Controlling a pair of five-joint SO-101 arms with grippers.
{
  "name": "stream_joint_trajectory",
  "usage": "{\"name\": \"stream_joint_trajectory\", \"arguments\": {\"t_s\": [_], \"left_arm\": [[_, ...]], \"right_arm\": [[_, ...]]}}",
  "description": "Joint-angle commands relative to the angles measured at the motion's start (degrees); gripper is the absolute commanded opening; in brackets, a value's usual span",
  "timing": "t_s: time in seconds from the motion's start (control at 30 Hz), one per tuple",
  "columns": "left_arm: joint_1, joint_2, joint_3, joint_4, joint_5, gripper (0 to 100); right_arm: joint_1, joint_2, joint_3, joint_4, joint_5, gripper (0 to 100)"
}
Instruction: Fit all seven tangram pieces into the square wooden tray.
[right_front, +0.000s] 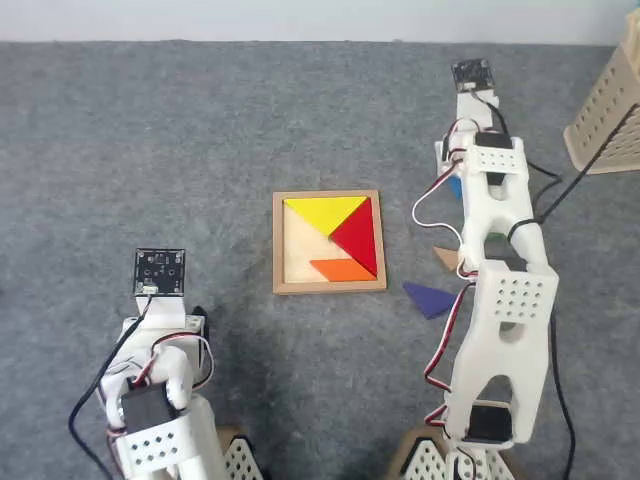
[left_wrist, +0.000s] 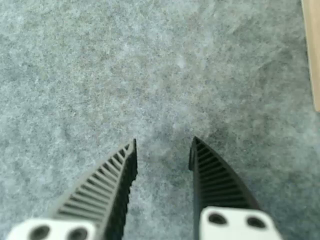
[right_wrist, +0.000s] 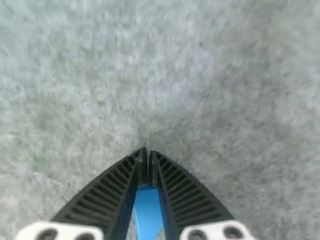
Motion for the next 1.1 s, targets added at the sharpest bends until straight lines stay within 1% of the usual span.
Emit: {"name": "stream_joint_trajectory", "arguments": {"t_s": [0.0,0.3,0.43,0.5,0.57,0.67,0.93,1.07], "left_arm": [[-0.3,-0.4,-0.7,0.2,-0.4,17],[-0.3,-0.4,-0.7,0.2,-0.4,17],[-0.3,-0.4,-0.7,0.2,-0.4,17],[-0.3,-0.4,-0.7,0.2,-0.4,17],[-0.3,-0.4,-0.7,0.2,-0.4,17],[-0.3,-0.4,-0.7,0.2,-0.4,17],[-0.3,-0.4,-0.7,0.2,-0.4,17],[-0.3,-0.4,-0.7,0.2,-0.4,17]], "right_arm": [[-0.3,-2.2,-1.5,3.8,-0.8,0.6],[-0.3,-7.8,-1.5,28.6,-0.6,0.6],[-0.3,-9.0,-1.1,35.8,-0.9,0.6],[-0.3,-9.7,-0.4,37.4,-0.9,0.6],[-0.3,-11.8,1.6,37.2,-0.9,0.6],[-0.3,-17.8,7.7,34.2,-0.9,0.6],[-0.3,-38.1,34.0,15.3,-0.4,0.6],[-0.4,-44.1,41.5,11.3,-0.3,0.6]]}}
